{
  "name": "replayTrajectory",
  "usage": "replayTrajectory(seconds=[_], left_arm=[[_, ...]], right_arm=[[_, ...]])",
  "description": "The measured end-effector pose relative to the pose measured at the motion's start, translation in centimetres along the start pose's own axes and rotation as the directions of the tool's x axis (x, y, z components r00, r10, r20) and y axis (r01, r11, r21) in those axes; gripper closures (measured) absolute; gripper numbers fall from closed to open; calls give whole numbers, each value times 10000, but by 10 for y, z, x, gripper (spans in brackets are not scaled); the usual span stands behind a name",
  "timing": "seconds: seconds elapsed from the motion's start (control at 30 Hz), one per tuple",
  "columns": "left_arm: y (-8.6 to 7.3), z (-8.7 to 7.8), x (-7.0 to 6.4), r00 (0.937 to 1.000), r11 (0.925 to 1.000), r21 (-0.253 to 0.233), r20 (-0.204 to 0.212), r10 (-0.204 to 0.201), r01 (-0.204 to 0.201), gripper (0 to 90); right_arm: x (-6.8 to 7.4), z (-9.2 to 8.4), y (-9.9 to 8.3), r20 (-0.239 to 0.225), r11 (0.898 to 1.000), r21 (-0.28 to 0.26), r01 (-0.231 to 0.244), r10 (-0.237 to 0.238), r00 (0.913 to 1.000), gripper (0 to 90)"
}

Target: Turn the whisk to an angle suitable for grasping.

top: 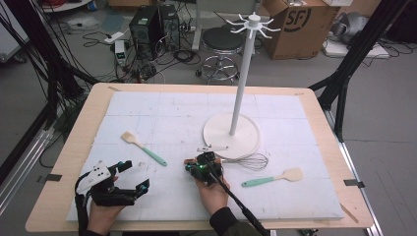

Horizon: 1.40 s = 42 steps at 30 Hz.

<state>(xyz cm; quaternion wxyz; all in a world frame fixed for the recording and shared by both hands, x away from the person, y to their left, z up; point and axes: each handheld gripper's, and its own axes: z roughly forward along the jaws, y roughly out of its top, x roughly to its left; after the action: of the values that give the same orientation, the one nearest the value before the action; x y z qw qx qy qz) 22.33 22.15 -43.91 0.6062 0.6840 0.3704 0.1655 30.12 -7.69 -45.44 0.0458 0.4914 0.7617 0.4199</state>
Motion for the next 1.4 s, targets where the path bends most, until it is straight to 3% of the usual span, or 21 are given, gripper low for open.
replayTrajectory(seconds=[0.3, 0.4, 0.5, 0.53, 0.57, 0.7, 0.83, 1.13, 1.4], left_arm=[[0, 0, 0, 10000, 10000, -4, 17, -28, 28, 17], [0, 0, 0, 10000, 10000, -8, -12, -19, 19, 17], [-1, 0, 0, 10000, 10000, 10, 25, -71, 71, 17], [0, 1, 0, 10000, 10000, 21, 32, -18, 18, 17], [0, 1, 0, 10000, 10000, 21, 32, -18, 18, 17], [-1, 1, 0, 10000, 10000, 24, 42, -77, 77, 17], [0, 1, 0, 9999, 9999, 6, 75, -107, 107, 17], [-1, 1, 0, 9999, 9999, -5, 64, -132, 132, 17], [-1, 1, 0, 9999, 9999, 7, 45, -124, 124, 17]], right_arm=[[-7, -2, 2, 115, 9999, -139, -84, 86, 9999, 900], [-12, -12, 5, 77, 9994, -358, 15, -13, 10000, 899], [-22, -21, 10, 162, 9980, -574, -248, 258, 9995, 899], [-36, -30, 15, 373, 9963, -735, -449, 477, 9982, 899], [-36, -30, 15, 373, 9963, -735, -449, 477, 9982, 899], [-68, -51, 21, 775, 9908, -925, -991, 1064, 9913, 899], [-83, -58, 21, 1013, 9897, -828, -1168, 1250, 9870, 899], [-91, -55, 14, 1604, 9945, -428, -958, 1015, 9818, 899], [-88, -62, 6, 1604, 9961, -474, -742, 809, 9837, 899]])
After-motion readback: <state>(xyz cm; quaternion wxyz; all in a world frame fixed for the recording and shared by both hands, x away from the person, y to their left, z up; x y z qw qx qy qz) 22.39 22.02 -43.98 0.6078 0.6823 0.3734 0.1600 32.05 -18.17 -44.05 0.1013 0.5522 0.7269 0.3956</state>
